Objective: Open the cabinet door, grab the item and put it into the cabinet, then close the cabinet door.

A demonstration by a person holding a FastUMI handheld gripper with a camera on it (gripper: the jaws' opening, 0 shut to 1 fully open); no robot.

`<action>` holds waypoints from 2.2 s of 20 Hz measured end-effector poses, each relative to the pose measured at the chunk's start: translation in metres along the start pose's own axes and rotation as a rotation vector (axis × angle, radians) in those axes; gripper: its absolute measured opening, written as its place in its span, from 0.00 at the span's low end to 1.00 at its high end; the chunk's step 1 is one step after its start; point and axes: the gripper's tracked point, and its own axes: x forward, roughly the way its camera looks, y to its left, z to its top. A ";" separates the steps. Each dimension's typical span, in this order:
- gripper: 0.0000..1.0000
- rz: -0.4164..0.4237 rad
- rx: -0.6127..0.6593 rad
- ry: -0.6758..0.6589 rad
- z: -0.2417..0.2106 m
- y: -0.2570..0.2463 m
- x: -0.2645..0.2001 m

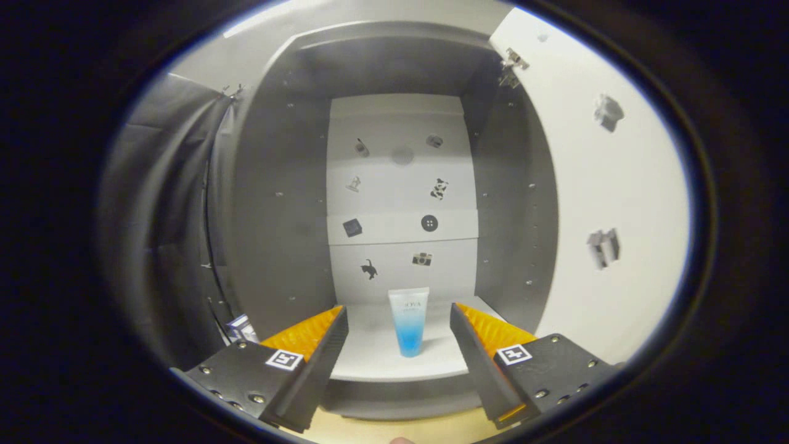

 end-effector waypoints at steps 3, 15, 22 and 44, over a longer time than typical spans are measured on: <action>0.98 -0.004 -0.009 -0.011 0.006 0.002 -0.067; 0.98 -0.122 -0.028 -0.005 0.013 -0.067 -0.295; 0.98 -0.218 0.005 -0.023 0.023 -0.169 -0.347; 0.98 0.023 0.015 0.024 0.000 -0.269 -0.252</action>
